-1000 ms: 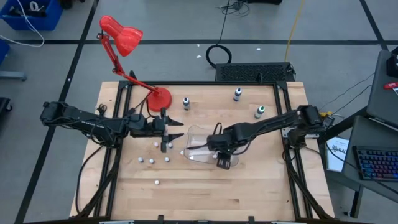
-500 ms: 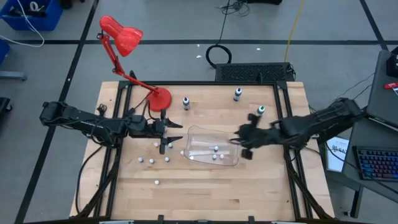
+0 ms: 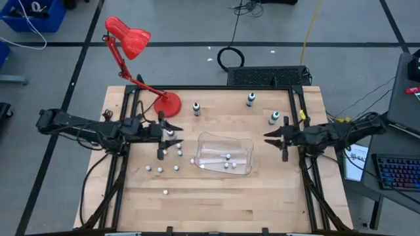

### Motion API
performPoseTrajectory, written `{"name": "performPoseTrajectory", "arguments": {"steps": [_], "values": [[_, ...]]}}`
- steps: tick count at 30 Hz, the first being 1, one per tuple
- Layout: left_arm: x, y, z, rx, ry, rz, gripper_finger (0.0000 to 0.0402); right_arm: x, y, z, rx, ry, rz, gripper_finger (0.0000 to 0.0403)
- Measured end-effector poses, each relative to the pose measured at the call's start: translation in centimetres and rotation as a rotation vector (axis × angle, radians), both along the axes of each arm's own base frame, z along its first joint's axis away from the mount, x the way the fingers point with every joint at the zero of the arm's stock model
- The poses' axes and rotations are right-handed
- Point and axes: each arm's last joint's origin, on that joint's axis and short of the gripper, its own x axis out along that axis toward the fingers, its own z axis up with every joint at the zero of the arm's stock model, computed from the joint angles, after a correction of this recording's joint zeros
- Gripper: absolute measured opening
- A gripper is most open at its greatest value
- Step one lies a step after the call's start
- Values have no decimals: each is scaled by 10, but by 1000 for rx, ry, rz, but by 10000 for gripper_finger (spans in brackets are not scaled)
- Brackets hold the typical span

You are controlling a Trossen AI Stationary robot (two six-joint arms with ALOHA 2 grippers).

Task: Pick & Place food coloring
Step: Put the right small orange food coloring bottle into the transparent bin

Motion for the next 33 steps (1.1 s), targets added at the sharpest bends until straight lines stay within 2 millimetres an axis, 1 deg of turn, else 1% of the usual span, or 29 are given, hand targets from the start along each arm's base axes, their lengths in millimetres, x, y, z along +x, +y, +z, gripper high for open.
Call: {"name": "performPoseTrajectory", "arguments": {"steps": [3,6,8,13,19,23,28,33], "values": [[-6,1,4,-1,-17,1,204,-9,-2,-5,-22,-79,11,88],[-10,1,6,8,-21,8,202,-15,-4,-15,-43,-119,13,88],[-10,2,6,15,-18,8,198,-17,-5,-24,-55,-155,9,88],[-10,2,6,18,-19,8,189,-20,-6,-37,-89,-263,14,88],[-10,2,7,9,-31,11,186,-15,-8,-48,-104,-279,-7,88],[-10,2,7,1,-33,18,186,-13,-11,-51,-77,-285,43,88],[-10,2,9,-2,-49,19,187,-11,-20,-54,-76,-279,18,88],[-9,2,8,-17,-47,20,186,-11,-27,-59,-56,-264,43,88]]}}
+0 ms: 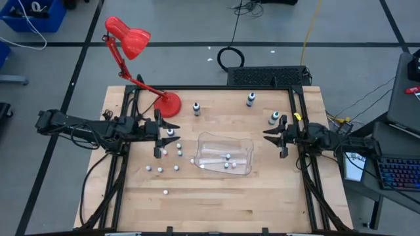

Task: Pick & Place food coloring
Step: Put the right small orange food coloring bottle into the transparent bin

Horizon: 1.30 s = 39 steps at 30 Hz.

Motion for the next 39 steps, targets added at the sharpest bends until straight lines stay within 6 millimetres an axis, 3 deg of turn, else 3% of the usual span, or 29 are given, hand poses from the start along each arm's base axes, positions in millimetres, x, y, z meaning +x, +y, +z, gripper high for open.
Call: {"name": "performPoseTrajectory", "arguments": {"steps": [15,27,31,39], "values": [[1,0,-2,-64,10,2,186,0,-10,1,0,-30,-99,88],[0,-3,-11,-120,206,23,186,0,-10,1,129,-54,-99,89],[10,-14,-15,-31,335,-20,186,0,-10,1,131,-54,-99,89],[50,-38,-23,66,683,-9,186,0,-10,1,132,-54,-99,89]]}}
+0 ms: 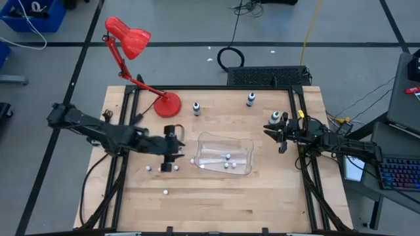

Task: Pick & Place food coloring
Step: Put the right small orange food coloring bottle into the transparent bin

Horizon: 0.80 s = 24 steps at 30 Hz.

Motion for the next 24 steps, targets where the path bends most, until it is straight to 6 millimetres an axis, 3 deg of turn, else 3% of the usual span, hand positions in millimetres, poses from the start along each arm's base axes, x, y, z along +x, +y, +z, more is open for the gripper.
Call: {"name": "performPoseTrajectory", "arguments": {"steps": [10,24], "values": [[51,-17,-29,21,241,13,186,0,0,0,0,0,0,89],[63,-19,-67,33,384,56,186,0,0,0,0,0,0,89]]}}
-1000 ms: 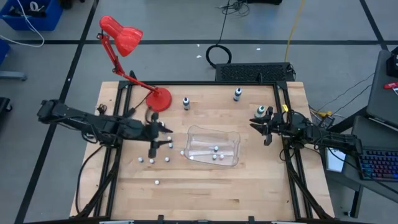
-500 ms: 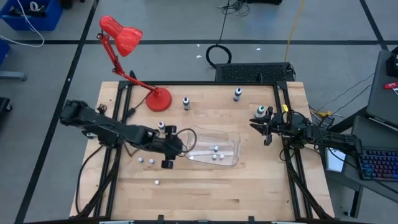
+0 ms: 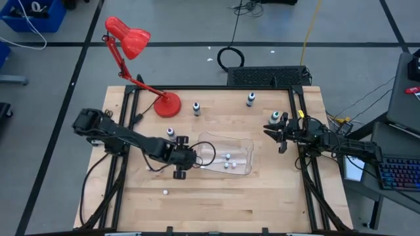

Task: Pick & Place food coloring
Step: Put the right small orange food coloring bottle into the transparent bin

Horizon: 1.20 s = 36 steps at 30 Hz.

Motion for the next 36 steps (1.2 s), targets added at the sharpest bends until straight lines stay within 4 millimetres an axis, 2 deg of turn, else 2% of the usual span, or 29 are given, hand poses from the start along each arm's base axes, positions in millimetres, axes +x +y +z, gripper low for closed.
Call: {"name": "performPoseTrajectory", "arguments": {"steps": [14,32,36], "values": [[12,-4,-27,-2,45,14,186,0,0,0,0,0,0,89],[14,-3,-27,-5,17,65,186,0,0,0,0,1,0,89],[14,-4,-35,-6,47,67,186,0,0,0,0,1,0,89]]}}
